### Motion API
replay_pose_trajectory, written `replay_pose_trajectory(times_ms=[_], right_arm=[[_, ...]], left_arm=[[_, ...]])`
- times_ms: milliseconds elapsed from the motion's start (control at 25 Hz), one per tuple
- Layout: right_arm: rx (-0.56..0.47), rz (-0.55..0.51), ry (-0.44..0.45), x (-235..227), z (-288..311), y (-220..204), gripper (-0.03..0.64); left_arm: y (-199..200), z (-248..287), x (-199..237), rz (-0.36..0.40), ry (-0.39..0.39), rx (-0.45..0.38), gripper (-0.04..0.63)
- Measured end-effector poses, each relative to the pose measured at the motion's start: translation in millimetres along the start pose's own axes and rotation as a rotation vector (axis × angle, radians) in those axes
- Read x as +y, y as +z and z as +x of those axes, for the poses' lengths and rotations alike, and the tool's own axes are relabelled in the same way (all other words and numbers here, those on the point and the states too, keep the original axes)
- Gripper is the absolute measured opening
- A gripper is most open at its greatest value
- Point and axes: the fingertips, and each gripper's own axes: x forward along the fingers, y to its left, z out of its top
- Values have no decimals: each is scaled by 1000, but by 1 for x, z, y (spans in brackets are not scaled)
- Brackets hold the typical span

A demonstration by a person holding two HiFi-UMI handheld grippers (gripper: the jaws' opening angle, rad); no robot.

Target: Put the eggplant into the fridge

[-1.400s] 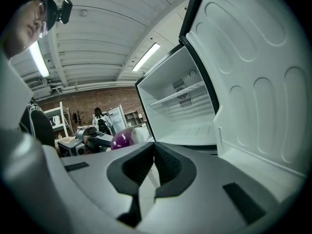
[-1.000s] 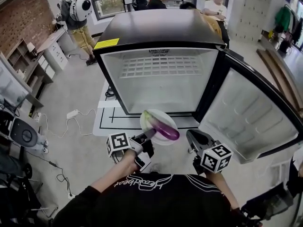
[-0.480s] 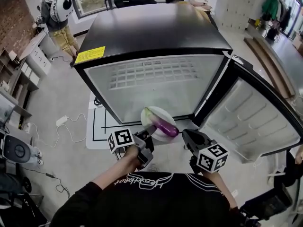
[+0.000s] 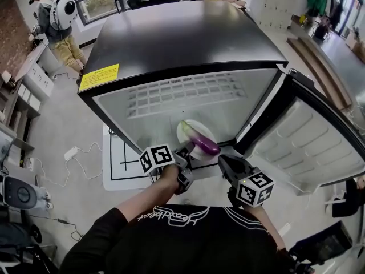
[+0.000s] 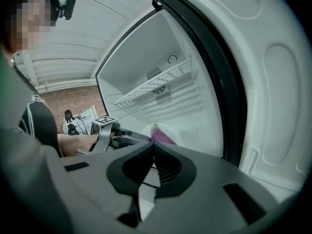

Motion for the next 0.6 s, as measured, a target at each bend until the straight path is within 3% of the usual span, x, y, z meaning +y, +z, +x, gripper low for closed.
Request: replay_pose_trajectory(times_ms=[200,400,600], right_arm=[[-8,16,-14,-5,9,1,6],[-8,33,-35,-11,17,-2,6],[-7,46,-54,-16,20,-2,6]], left_arm=[[20,18,6,3,18,-1,35],[46,36,13,61,53,-28,35],[64,50,25,54,92,-42,35]])
